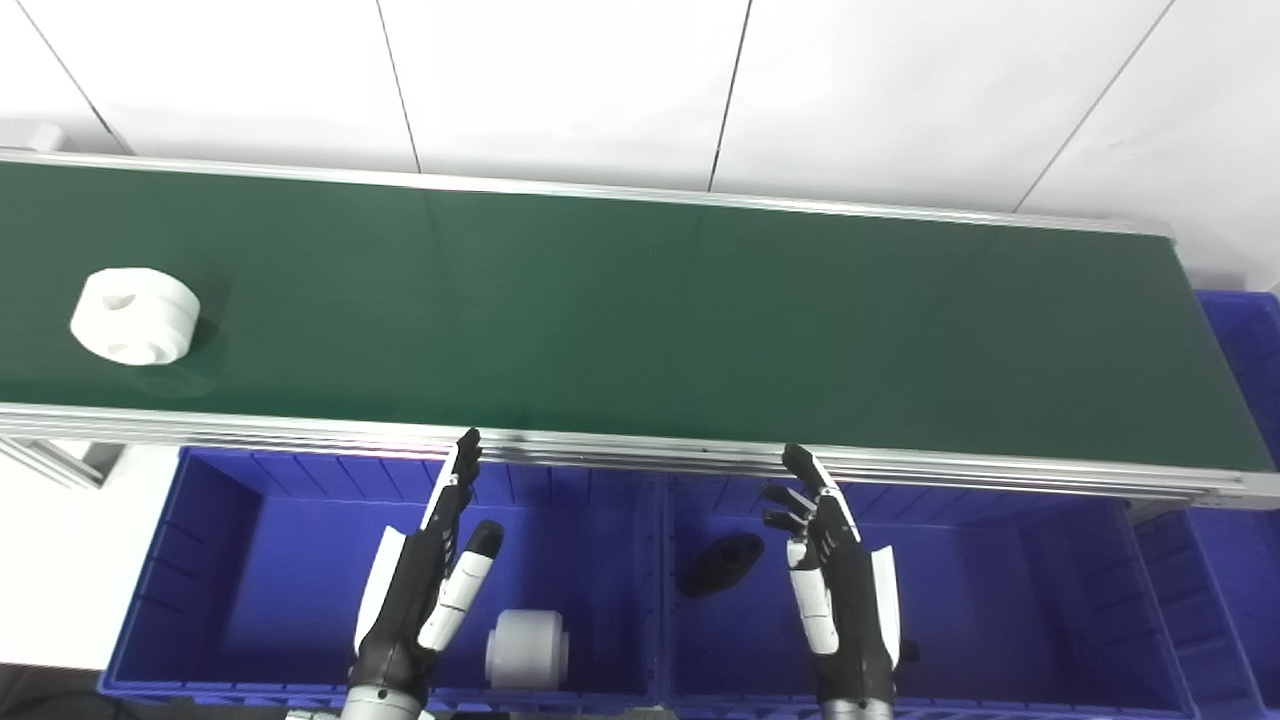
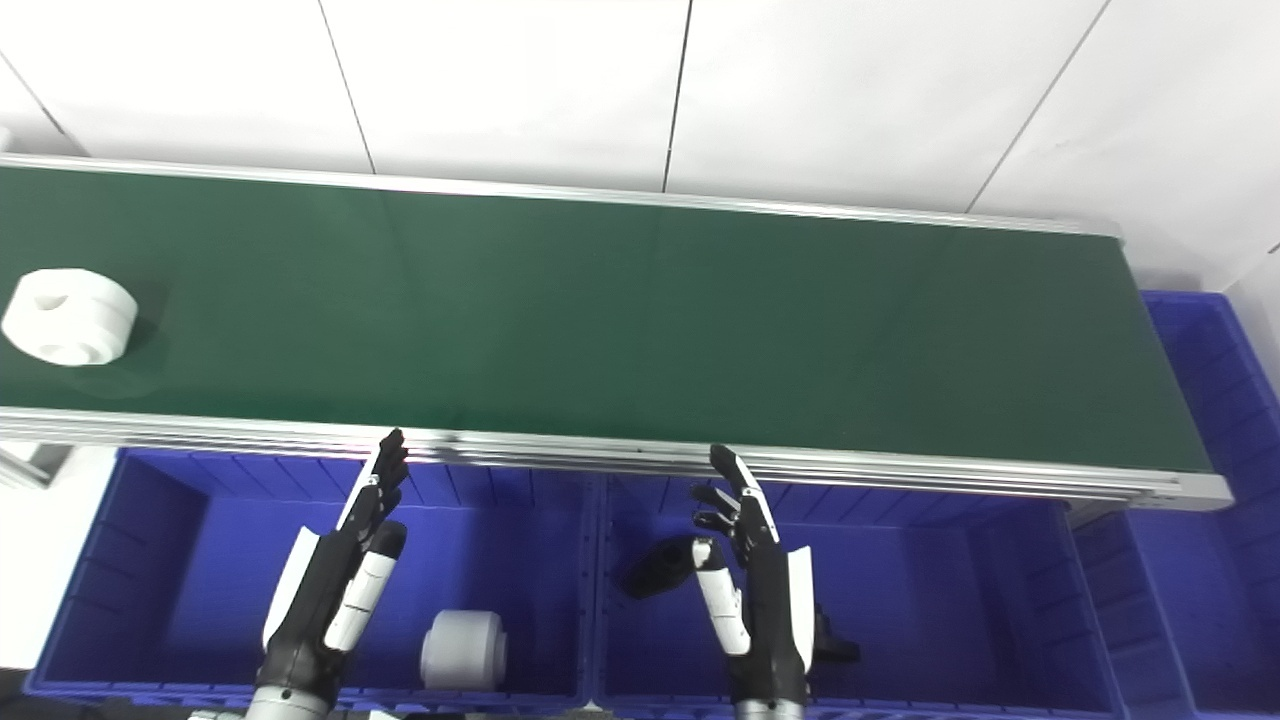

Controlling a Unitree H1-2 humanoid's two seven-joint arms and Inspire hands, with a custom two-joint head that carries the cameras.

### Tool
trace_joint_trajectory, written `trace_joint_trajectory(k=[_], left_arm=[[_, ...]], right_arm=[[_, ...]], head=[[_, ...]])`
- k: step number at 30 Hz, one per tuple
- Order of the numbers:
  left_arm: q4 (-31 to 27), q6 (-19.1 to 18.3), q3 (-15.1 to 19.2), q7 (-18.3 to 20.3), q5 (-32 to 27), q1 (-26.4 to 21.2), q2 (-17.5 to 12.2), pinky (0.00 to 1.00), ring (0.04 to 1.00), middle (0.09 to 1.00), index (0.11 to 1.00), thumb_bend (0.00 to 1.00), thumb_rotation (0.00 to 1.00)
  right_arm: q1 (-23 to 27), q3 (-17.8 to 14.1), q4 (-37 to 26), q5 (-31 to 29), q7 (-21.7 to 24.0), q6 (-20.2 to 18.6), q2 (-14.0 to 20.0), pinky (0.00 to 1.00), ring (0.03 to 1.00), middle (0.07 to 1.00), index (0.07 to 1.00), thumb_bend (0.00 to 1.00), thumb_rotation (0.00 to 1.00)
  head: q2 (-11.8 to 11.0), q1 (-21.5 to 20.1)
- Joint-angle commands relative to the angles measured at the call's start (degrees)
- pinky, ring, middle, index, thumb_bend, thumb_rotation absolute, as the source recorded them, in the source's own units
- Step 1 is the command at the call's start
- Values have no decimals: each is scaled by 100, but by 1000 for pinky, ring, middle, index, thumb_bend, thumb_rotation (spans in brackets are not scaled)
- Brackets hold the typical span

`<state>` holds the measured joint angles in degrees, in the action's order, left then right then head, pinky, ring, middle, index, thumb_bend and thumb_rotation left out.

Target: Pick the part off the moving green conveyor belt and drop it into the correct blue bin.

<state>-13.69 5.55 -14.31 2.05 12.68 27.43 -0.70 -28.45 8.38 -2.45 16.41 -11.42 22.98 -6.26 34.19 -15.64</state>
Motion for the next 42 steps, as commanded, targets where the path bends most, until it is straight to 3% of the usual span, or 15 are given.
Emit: trace_joint_trajectory(k=[1, 14, 22, 31, 37, 42], left_arm=[[-122, 181, -40, -48, 4, -25, 66, 1000, 999, 1000, 1000, 686, 1000], [-59, 244, -86, -72, 58, -54, 98, 1000, 997, 1000, 1000, 620, 1000], [-64, 201, -87, -77, 57, -38, 136, 1000, 1000, 1000, 1000, 684, 1000], [-27, 246, -120, -114, 133, -27, 202, 1000, 998, 1000, 1000, 672, 1000], [140, 305, -251, -158, 133, -43, 308, 1000, 998, 1000, 1000, 626, 1000], [377, 451, -333, -272, 258, -137, 346, 1000, 986, 1000, 1000, 605, 1000]], right_arm=[[19, -3, -133, 3, -37, 256, -5, 697, 781, 894, 882, 709, 1000], [55, -17, -65, 23, -46, 272, 41, 701, 788, 898, 885, 696, 1000], [50, -15, -69, 41, -50, 268, 58, 704, 789, 900, 888, 698, 1000], [60, -32, -56, 40, -65, 329, 123, 718, 794, 896, 893, 670, 1000], [98, -54, 47, -274, -19, 388, 330, 774, 814, 887, 910, 645, 1000], [195, -71, 219, -359, -66, 389, 479, 790, 823, 892, 925, 664, 1000]], head=[[-10, 17], [-17, 89], [-26, 139], [-63, 282], [-265, 954], [-405, 1197]])
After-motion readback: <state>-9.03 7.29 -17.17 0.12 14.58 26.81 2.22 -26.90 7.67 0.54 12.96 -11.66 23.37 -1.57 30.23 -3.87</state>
